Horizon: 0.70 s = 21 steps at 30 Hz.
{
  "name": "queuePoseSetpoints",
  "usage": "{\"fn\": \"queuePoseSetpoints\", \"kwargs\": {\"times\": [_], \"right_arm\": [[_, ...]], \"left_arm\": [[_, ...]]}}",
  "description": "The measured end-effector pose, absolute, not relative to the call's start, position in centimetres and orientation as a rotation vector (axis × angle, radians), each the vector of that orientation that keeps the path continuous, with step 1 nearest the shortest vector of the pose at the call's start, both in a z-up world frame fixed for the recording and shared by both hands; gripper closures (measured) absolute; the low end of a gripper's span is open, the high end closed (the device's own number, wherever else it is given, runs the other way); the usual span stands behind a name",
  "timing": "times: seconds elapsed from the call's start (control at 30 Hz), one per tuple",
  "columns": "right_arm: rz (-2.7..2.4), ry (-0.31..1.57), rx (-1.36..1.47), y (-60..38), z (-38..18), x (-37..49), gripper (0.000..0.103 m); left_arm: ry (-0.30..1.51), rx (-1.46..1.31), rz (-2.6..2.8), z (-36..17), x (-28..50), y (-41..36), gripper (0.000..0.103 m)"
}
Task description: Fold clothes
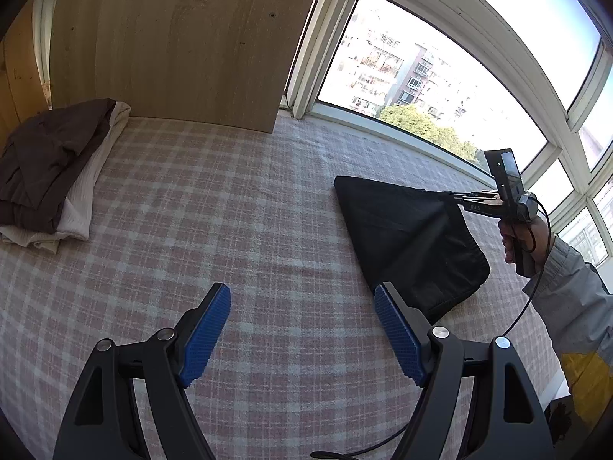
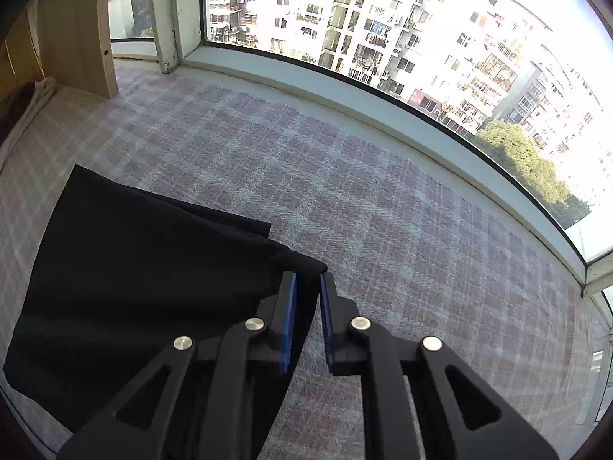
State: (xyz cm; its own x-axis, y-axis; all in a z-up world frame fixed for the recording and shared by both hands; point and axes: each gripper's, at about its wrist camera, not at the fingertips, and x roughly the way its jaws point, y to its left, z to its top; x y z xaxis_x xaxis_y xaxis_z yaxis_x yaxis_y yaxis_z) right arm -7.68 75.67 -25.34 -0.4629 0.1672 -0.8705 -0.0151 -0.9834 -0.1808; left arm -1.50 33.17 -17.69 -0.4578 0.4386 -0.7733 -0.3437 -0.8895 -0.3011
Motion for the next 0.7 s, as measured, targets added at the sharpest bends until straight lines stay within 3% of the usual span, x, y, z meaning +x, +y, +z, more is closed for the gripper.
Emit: {"fn": "queuePoseSetpoints", "kwargs": {"times": [0.1, 0.17, 0.3, 0.37, 0.53, 0.7], "right_arm": [[2.604, -0.193, -1.444, 75.8, -23.5, -4.7, 0.061], [2.604, -0.114, -1.435, 76.3, -23.1, -2.3, 0.057], [2.633, 0.163, -1.488, 77.0, -23.6, 2.6, 0.057], [2.632, 0.198, -1.502, 76.1, -24.4, 4.2, 0.057], [2.578, 0.148, -1.572, 74.8, -27.8, 5.7, 0.057], [2.637, 0.133, -1.445, 73.1, -24.7, 6.4, 0.057]], "left_arm": [[-0.138, -1.282, 2.338, -17.6, -1.4, 33.2, 0.027], [-0.137, -1.28, 2.332, -17.5, -1.4, 33.2, 0.027], [-0.137, -1.275, 2.316, -17.5, -1.2, 33.4, 0.027], [-0.132, -1.278, 2.3, -17.7, -1.0, 33.8, 0.027], [-0.139, -1.275, 2.246, -17.8, -0.4, 35.9, 0.027], [-0.144, -1.15, 2.214, -17.8, -1.0, 41.9, 0.027]]}}
